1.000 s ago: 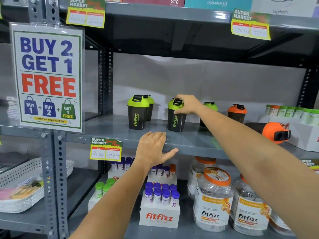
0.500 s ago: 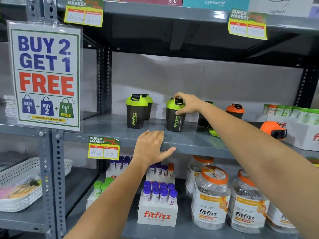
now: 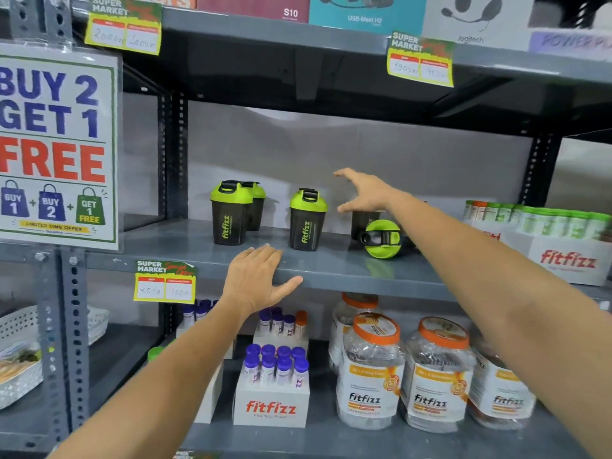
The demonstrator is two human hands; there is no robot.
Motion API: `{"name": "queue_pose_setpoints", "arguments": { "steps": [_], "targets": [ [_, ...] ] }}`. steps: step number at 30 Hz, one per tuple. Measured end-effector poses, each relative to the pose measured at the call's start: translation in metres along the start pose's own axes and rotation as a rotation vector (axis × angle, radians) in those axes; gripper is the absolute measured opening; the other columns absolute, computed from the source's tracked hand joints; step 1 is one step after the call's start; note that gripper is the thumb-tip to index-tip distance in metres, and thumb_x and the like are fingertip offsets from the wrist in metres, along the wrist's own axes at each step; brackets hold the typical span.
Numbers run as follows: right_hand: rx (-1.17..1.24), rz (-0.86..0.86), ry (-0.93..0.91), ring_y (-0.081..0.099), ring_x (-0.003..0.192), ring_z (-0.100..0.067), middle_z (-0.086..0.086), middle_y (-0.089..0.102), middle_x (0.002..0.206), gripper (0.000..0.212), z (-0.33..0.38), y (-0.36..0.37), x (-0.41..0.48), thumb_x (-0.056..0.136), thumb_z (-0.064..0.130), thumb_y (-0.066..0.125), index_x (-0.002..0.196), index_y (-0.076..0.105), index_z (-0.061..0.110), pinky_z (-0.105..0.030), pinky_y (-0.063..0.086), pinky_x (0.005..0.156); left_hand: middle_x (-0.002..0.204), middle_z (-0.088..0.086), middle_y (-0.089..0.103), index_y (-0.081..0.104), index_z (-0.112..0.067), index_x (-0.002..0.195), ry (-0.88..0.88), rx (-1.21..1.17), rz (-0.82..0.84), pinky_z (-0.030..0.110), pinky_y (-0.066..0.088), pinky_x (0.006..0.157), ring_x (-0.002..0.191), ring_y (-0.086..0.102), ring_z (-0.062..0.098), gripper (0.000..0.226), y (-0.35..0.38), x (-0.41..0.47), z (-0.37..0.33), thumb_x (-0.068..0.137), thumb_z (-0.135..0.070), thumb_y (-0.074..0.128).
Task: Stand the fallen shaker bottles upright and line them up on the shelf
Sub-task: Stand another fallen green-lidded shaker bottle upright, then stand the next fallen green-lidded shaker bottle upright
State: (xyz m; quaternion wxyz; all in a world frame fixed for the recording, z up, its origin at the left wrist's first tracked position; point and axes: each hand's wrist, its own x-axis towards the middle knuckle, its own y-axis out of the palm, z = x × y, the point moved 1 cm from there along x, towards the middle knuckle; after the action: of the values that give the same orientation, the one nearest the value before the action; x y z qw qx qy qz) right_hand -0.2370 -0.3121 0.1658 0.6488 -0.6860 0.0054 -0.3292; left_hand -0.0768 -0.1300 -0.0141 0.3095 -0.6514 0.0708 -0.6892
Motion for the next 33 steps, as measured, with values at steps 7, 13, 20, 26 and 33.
{"name": "queue_pose_setpoints", "arguments": {
  "steps": [7, 13, 20, 26, 33],
  "targets": [
    [-0.086, 0.052, 0.108, 0.043, 0.133, -0.029, -0.011, 0.045, 0.147, 0.072, -0.059, -0.013, -0.043, 0.08, 0.031, 0.074, 0.141, 0.039, 0.015, -0.036, 0.035, 0.106, 0.137, 0.007, 0.056, 0.052, -0.009, 0.134, 0.09, -0.06, 0.121, 0.043, 0.031, 0.113, 0.136, 0.04, 0.023, 0.086, 0.002, 0.024, -0.077, 0.083, -0.074, 0.026],
    [-0.111, 0.138, 0.145, 0.047, 0.129, -0.028, -0.011, 0.048, 0.143, 0.072, -0.091, -0.005, -0.064, 0.075, 0.02, 0.073, 0.14, 0.04, 0.019, -0.031, 0.039, 0.097, 0.144, 0.009, 0.049, 0.044, -0.007, 0.14, 0.089, -0.035, 0.175, 0.044, 0.024, 0.115, 0.141, 0.032, 0.024, 0.09, 0.015, 0.044, -0.128, 0.084, -0.073, 0.02],
    [-0.368, 0.203, 0.137, 0.047, 0.122, -0.034, -0.015, 0.047, 0.136, 0.099, -0.114, 0.0, -0.071, 0.067, 0.023, 0.08, 0.146, 0.023, 0.019, -0.042, 0.045, 0.096, 0.135, 0.005, 0.058, 0.054, -0.009, 0.132, -0.018, 0.004, 0.169, 0.043, 0.03, 0.112, 0.137, 0.039, 0.023, 0.09, 0.027, 0.041, -0.136, 0.082, -0.076, 0.018],
    [-0.521, 0.215, -0.033, 0.046, 0.123, -0.035, -0.008, 0.04, 0.145, 0.106, -0.109, 0.031, -0.059, 0.066, 0.017, 0.079, 0.15, 0.016, 0.029, -0.048, 0.051, 0.089, 0.118, 0.008, 0.069, 0.066, -0.007, 0.117, -0.024, 0.003, 0.089, 0.041, 0.038, 0.106, 0.126, 0.053, 0.024, 0.085, 0.03, 0.04, -0.138, 0.081, -0.074, 0.028],
    [-0.282, -0.143, 0.04, 0.059, 0.112, -0.032, -0.007, 0.06, 0.125, 0.085, -0.107, 0.042, -0.052, 0.057, 0.038, 0.075, 0.134, 0.042, 0.03, -0.037, 0.052, 0.08, 0.106, 0.007, 0.073, 0.071, -0.006, 0.108, -0.015, 0.009, -0.011, 0.038, 0.049, 0.095, 0.112, 0.064, 0.023, 0.077, 0.033, 0.04, -0.138, 0.079, -0.071, 0.038]
  ]
}}
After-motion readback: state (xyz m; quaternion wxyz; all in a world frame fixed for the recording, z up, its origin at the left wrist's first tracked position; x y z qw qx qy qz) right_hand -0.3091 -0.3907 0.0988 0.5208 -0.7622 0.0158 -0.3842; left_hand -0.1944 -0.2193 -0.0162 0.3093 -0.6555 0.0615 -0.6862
